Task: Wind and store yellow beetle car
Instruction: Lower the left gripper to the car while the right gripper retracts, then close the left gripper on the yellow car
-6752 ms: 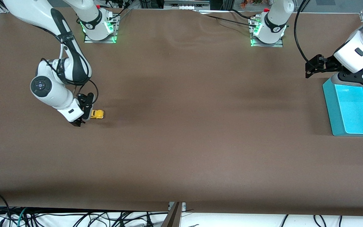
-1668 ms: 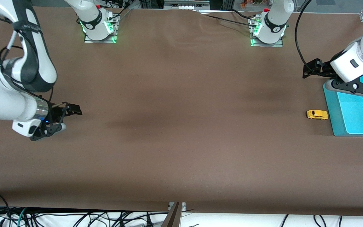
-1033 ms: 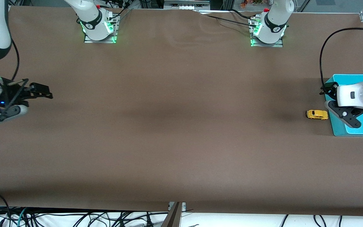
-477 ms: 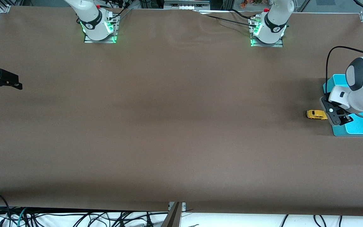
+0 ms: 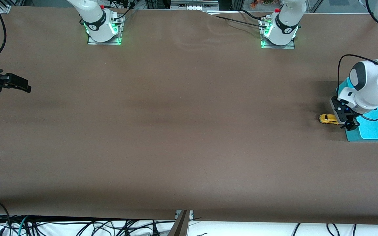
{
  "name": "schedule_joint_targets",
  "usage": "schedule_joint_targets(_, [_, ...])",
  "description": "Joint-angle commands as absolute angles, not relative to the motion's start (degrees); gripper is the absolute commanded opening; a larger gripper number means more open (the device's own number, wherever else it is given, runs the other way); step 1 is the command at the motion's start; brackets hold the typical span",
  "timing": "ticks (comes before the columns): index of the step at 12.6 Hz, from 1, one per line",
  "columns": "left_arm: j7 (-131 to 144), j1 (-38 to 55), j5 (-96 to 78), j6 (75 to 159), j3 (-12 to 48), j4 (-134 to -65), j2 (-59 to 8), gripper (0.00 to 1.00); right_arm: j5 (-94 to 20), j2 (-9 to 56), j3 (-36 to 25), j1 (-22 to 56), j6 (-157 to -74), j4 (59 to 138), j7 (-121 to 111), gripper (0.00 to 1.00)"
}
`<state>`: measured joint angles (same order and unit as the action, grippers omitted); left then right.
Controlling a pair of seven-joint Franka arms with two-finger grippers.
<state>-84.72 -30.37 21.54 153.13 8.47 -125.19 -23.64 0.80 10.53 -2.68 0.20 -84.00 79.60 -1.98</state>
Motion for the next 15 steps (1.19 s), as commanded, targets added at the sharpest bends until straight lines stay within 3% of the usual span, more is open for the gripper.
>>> schedule_joint_targets(1, [-85.5,-31.2,23.0,154.7,9.5,-125.2,-25.1,1.00,1.2,9.2,-3.1,-0.1,-84.0,81.2,-1.1,1.00])
schedule_joint_targets(3, [-86.6,-31.8,22.9,155.5,9.6,-125.2,-26.3,0.97,1.0,9.7,-3.3,-0.1,-84.0,81.0,-1.5,1.00])
schedule_joint_targets(5, [-88.5,-32.3,22.6,155.6,9.8,-125.1,-26.4,0.36,1.1,9.9,-3.3,-0.1,-84.0,80.9,-1.5,1.00])
schedule_joint_targets(6, [-88.5,-32.3,22.3,155.6,9.8,-125.1,-26.4,0.17,1.1,9.9,-3.3,0.1,-84.0,80.9,-1.6,1.00])
schedule_joint_targets(7, [-88.6,-32.3,22.2,155.5,9.8,-124.9,-26.2,0.07,1.1,9.9,-3.3,0.1,-84.0,80.9,-1.6,1.00])
schedule_joint_targets(12, [-88.5,-32.4,22.0,150.3,13.3,-124.5,-22.3,0.05,1.4,10.3,-3.3,-0.1,-84.1,80.9,-5.6,1.00])
schedule_joint_targets(15, [-88.4,-32.3,19.9,135.8,16.6,-121.6,-15.1,0.05,1.4,10.4,-3.3,-0.1,-84.1,80.9,-5.4,1.00])
